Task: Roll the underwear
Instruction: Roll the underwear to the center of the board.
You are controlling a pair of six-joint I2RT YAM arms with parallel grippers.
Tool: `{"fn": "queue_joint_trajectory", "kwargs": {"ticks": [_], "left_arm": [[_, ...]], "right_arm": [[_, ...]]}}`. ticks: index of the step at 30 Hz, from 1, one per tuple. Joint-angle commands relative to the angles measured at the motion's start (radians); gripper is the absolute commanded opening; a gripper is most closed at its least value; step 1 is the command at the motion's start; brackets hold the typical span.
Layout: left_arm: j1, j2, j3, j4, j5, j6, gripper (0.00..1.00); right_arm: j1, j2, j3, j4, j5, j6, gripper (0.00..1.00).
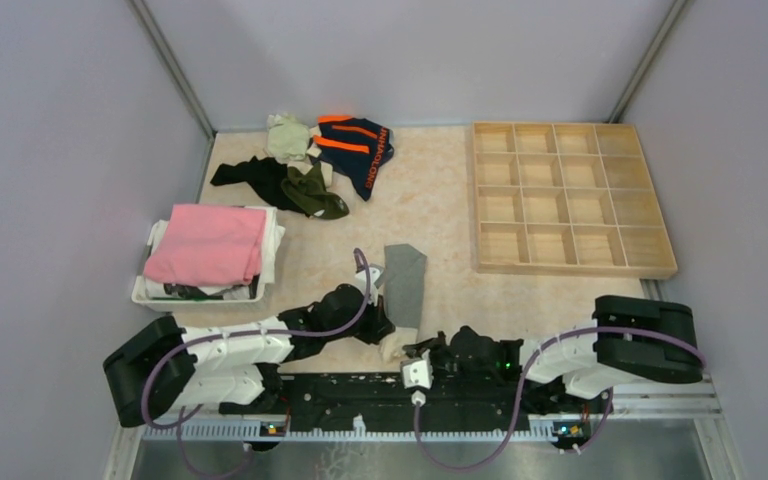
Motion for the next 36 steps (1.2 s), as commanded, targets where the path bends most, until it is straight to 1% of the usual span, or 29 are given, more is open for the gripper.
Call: {"fn": "queue_joint_trajectory", "kwargs": {"ticks": [1, 5, 13, 26, 36], "left_arm": [[0.002, 0.034, -0.020, 0.116, 0.014, 0.005, 0.00], [0.002, 0.048, -0.050, 0.143, 0.029, -0.011, 0.00], [0.002, 0.052, -0.076, 0.129, 0.044, -0.014, 0.00], [0.001, 0.036, -0.094, 0.122, 0.052, -0.016, 0.00], [0.002, 0.029, -0.097, 0.114, 0.053, -0.015, 0.00]], "right_arm": [[-0.007, -0.046, -0.015, 0.046, -0.029, 0.112, 0.00], [-0.007, -0.059, -0.028, 0.057, -0.044, 0.203, 0.00], [-0.016, -0.122, -0.062, 0.088, -0.027, 0.389, 0.00], [-0.112, -0.182, -0.023, -0.023, -0.061, 0.687, 0.01], [-0.192, -0.162, 0.022, -0.098, -0.088, 0.835, 0.00]]}}
